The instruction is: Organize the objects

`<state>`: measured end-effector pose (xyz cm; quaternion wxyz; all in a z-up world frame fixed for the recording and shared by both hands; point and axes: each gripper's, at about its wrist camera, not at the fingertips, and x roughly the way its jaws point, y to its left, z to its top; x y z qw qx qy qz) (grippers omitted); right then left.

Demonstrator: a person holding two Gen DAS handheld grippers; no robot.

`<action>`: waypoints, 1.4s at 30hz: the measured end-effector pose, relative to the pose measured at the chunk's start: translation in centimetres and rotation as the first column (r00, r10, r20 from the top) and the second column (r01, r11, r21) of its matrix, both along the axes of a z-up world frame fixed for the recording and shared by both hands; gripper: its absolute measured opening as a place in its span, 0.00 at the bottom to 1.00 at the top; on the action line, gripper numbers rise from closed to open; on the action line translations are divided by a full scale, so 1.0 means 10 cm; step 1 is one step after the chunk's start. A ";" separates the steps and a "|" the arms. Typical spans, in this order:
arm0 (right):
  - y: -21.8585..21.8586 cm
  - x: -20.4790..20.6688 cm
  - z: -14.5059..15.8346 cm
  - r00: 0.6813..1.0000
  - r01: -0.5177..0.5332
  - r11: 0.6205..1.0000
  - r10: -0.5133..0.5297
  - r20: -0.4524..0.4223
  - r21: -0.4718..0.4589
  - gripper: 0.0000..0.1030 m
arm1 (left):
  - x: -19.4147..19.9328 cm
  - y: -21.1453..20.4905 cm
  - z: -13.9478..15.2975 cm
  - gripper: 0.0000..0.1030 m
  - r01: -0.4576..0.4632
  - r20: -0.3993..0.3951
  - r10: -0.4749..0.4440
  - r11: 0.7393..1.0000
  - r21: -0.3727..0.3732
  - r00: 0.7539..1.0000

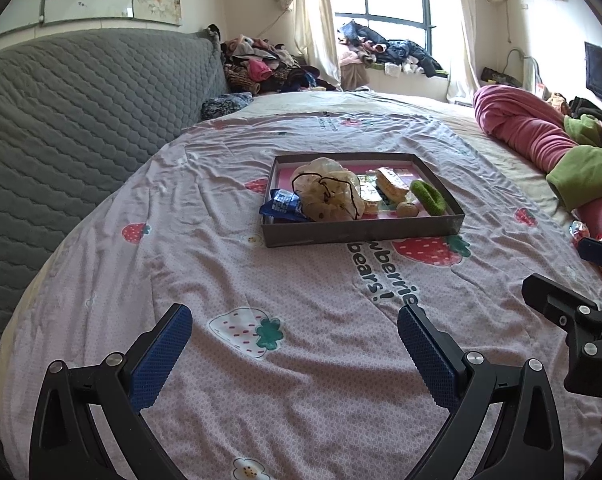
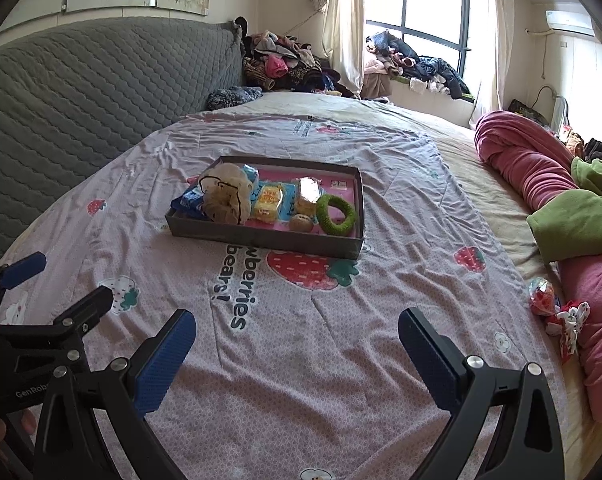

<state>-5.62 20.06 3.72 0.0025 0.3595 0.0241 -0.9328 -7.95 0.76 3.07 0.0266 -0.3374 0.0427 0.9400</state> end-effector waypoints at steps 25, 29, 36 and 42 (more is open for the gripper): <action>0.05 -0.01 -0.32 0.999 0.023 1.000 -0.023 0.046 -0.002 0.99 | -0.06 -0.03 -0.32 0.99 0.006 0.047 -0.007 1.000 0.020 0.999; 0.07 -0.01 -0.41 0.998 0.032 0.999 -0.032 0.057 -0.005 0.99 | -0.08 -0.04 -0.40 0.99 0.005 0.053 -0.007 0.999 0.031 0.999; 0.12 -0.01 -0.59 0.995 0.052 0.999 -0.051 0.090 0.000 0.99 | -0.10 -0.05 -0.56 0.99 0.001 0.058 -0.003 0.999 0.044 0.998; 0.18 0.01 -0.68 0.992 0.069 0.998 -0.068 0.101 -0.006 0.99 | -0.11 -0.05 -0.65 0.99 0.014 0.079 -0.018 0.998 0.059 0.997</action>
